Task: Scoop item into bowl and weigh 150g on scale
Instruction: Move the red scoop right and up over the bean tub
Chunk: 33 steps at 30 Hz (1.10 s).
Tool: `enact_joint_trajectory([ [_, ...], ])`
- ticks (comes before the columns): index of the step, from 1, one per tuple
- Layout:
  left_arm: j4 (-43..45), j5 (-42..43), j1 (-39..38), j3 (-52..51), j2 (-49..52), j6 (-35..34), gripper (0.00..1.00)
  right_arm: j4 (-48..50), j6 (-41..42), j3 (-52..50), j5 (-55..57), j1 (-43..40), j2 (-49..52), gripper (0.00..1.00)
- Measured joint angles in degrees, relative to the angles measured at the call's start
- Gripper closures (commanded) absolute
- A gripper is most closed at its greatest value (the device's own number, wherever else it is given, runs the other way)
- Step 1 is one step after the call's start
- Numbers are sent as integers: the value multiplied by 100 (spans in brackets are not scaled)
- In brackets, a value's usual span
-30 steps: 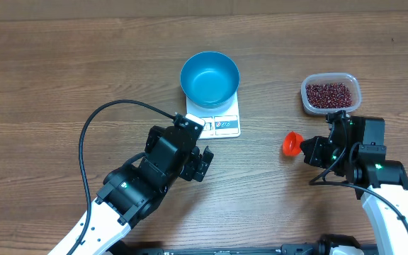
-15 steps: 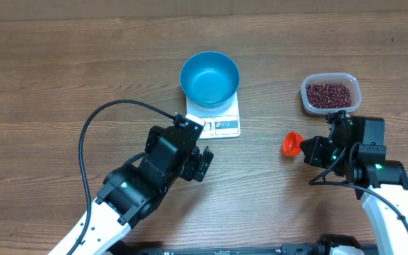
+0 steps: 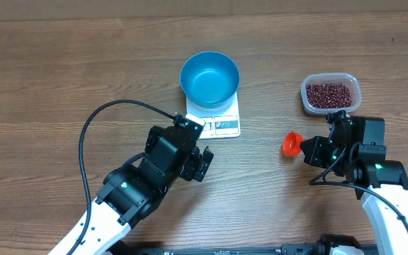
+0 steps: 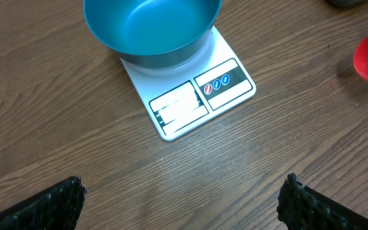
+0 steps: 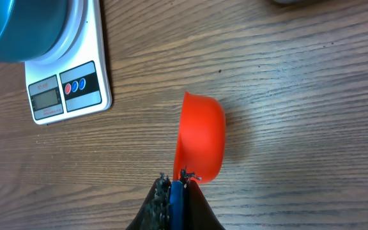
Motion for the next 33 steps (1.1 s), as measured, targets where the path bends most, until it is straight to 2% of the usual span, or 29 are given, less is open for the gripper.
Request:
enact_joint_trajectory([
  [25, 0, 0, 0, 0, 0, 0, 0, -127, 2, 4, -223, 0, 0, 96],
  [33, -2, 0, 0, 0, 0, 0, 0, -782, 7, 675, -481, 0, 0, 96],
])
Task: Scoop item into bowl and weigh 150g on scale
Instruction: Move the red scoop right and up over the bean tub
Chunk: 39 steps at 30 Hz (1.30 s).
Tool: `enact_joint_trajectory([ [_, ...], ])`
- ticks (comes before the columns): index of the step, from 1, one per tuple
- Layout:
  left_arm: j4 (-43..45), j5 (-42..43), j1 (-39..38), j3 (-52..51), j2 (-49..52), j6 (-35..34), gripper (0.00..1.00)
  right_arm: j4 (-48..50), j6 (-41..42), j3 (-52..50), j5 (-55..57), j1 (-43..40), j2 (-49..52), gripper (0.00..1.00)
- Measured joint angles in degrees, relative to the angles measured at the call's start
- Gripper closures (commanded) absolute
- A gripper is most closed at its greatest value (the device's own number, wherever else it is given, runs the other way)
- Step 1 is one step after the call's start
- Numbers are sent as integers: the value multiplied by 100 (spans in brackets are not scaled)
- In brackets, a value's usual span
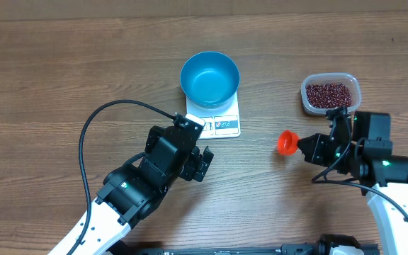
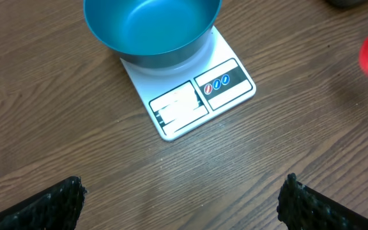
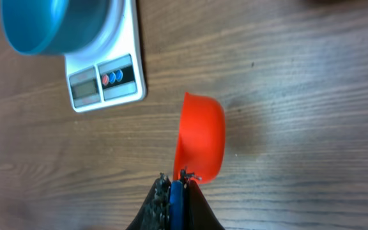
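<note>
An empty blue bowl stands on a white scale at the table's middle back. A clear tub of red beans sits at the back right. My right gripper is shut on the blue handle of a red scoop, held above the table between scale and tub, below the tub. In the right wrist view the scoop lies on its side and no beans show in it. My left gripper stands open just in front of the scale, nothing between its fingers.
A black cable loops from the left arm over the table's left middle. The scale's display and buttons face the front.
My right gripper has lifted and shifted slightly left with the scoop; the scale now sits further off in the right wrist view. The left arm has not moved.
</note>
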Motion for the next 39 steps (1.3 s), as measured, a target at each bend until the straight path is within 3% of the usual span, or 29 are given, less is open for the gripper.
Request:
enact_joint_trajectory([
  [10, 0, 0, 0, 0, 0, 0, 0, -1123, -7, 1910, 940, 0, 107, 96],
  [18, 0, 2, 0, 0, 0, 0, 0, -1488, -175, 3418, 1932, 0, 1156, 96],
  [28, 0, 0, 0, 0, 0, 0, 1, -990, -693, 3585, 3130, 0, 2588, 96],
  [39, 0, 2, 0, 0, 0, 0, 0, -101, -1878, 3585, 3633, 0, 2896, 96],
])
